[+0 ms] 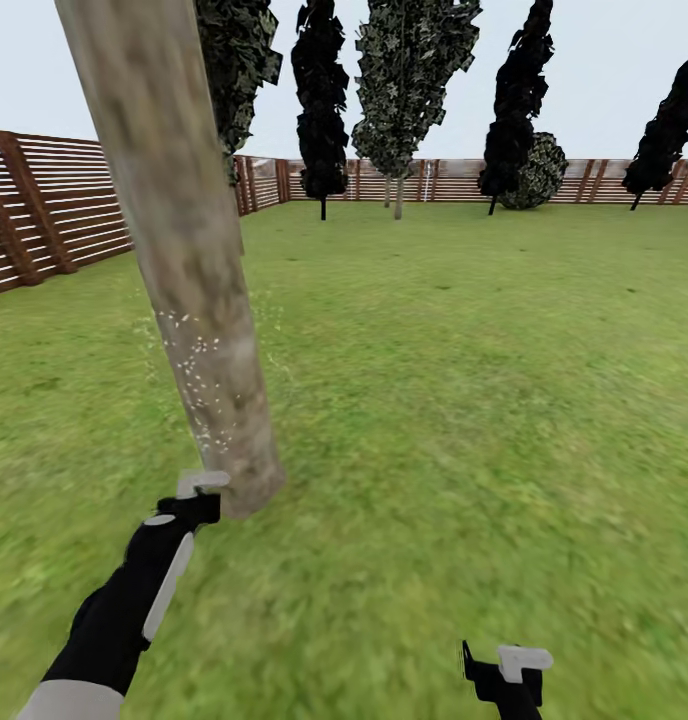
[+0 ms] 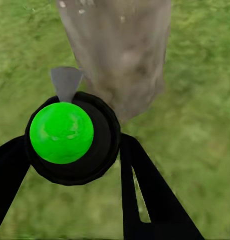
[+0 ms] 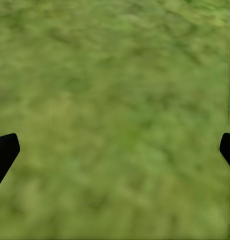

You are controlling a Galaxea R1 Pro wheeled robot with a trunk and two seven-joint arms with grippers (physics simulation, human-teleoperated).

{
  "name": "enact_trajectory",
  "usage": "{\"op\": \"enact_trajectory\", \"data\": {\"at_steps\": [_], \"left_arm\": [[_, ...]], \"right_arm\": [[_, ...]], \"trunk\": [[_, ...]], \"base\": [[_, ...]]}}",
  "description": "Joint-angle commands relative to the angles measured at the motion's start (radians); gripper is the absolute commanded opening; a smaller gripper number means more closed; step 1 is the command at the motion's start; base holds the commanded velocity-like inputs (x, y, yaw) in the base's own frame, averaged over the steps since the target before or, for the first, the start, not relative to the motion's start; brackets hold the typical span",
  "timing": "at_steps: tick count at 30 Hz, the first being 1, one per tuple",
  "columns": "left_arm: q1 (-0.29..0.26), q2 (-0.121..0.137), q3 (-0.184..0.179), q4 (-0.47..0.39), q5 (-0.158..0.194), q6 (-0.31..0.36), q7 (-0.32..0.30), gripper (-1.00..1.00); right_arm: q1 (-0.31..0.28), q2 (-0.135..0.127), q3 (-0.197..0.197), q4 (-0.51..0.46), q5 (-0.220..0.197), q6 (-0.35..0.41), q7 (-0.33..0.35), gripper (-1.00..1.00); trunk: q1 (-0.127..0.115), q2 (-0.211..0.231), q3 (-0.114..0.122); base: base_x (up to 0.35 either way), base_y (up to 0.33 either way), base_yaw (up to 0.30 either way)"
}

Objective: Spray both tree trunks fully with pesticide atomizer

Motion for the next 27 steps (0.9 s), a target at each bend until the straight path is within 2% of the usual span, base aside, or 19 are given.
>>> {"op": "enact_trajectory", "data": {"at_steps": [1,3,5,11,20,27], "left_arm": [[0.0,-0.019,-0.001,0.016,0.002,-0.026,0.024,-1.0],[0.001,-0.044,-0.001,0.022,0.002,-0.043,0.033,-1.0],[0.003,-0.053,0.0,0.023,-0.001,-0.047,0.035,-1.0],[0.003,-0.055,0.001,0.052,0.003,-0.052,0.035,-1.0],[0.003,-0.055,0.001,0.065,0.0,-0.053,0.034,-1.0],[0.003,-0.053,0.001,0.068,-0.001,-0.053,0.036,-1.0]], "right_arm": [[0.0,0.0,0.0,0.0,0.0,0.0,0.0,1.0],[0.0,0.0,0.0,0.0,0.0,0.0,-0.001,1.0],[-0.001,0.0,0.0,0.0,0.0,0.001,-0.001,1.0],[-0.001,0.0,0.0,-0.001,0.0,0.0,-0.001,1.0],[0.0,-0.006,-0.002,-0.001,-0.003,0.0,-0.002,1.0],[-0.001,-0.002,-0.002,-0.001,-0.003,0.0,-0.002,1.0]], "trunk": [[0.0,0.0,0.0],[0.0,0.0,0.0],[0.0,0.0,0.0],[0.0,0.0,0.0],[0.0,0.0,0.0],[0.0,0.0,0.0]], "base": [[0.0,-0.267,0.079],[0.0,-0.268,0.167],[0.0,-0.268,0.244],[0.093,-0.268,0.254],[0.156,-0.265,0.012],[0.155,-0.265,0.02]]}}
